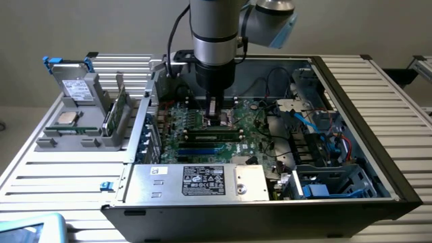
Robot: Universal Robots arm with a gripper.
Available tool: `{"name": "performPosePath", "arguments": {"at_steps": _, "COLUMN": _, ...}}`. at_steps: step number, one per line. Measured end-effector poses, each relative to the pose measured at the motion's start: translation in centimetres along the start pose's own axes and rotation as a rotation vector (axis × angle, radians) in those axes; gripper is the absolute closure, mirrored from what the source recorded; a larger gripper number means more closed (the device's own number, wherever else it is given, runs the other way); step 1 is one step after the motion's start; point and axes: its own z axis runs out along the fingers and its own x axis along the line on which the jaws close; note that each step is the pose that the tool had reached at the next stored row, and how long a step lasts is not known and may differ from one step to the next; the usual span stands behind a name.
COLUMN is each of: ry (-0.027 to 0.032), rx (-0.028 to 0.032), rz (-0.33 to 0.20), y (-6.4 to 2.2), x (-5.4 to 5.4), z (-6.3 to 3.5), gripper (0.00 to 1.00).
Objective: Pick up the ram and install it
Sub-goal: 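Press down the ram until it locks into place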
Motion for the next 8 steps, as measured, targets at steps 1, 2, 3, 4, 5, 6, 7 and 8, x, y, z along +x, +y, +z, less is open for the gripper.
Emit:
{"name": "performPosePath", "arguments": {"at_steps": 1, "ry": 0.0004, "rx": 0.0003, "rz": 0.016, "y": 0.00, "x": 0.00, "z": 0.00, "gripper": 0.89}}
{"name": "performPosePath", "arguments": {"at_steps": 2, "ry": 0.0009, "rx": 0.0006, "rz": 0.032, "y": 0.00, "x": 0.00, "z": 0.00, "gripper": 0.89}}
{"name": "performPosePath", "arguments": {"at_steps": 3, "ry": 0.0014, "rx": 0.0009, "rz": 0.049, "y": 0.00, "x": 0.00, "z": 0.01, "gripper": 0.89}}
{"name": "performPosePath", "arguments": {"at_steps": 4, "ry": 0.0019, "rx": 0.0012, "rz": 0.065, "y": 0.00, "x": 0.00, "z": 0.01, "gripper": 0.89}}
{"name": "performPosePath", "arguments": {"at_steps": 5, "ry": 0.0024, "rx": 0.0015, "rz": 0.082, "y": 0.00, "x": 0.00, "z": 0.01, "gripper": 0.89}}
{"name": "performPosePath", "arguments": {"at_steps": 6, "ry": 0.0028, "rx": 0.0018, "rz": 0.098, "y": 0.00, "x": 0.00, "z": 0.01, "gripper": 0.89}}
{"name": "performPosePath", "arguments": {"at_steps": 7, "ry": 0.0033, "rx": 0.0021, "rz": 0.114, "y": 0.00, "x": 0.00, "z": 0.01, "gripper": 0.89}}
{"name": "performPosePath", "arguments": {"at_steps": 8, "ry": 0.0038, "rx": 0.0024, "rz": 0.130, "y": 0.00, "x": 0.00, "z": 0.01, "gripper": 0.89}}
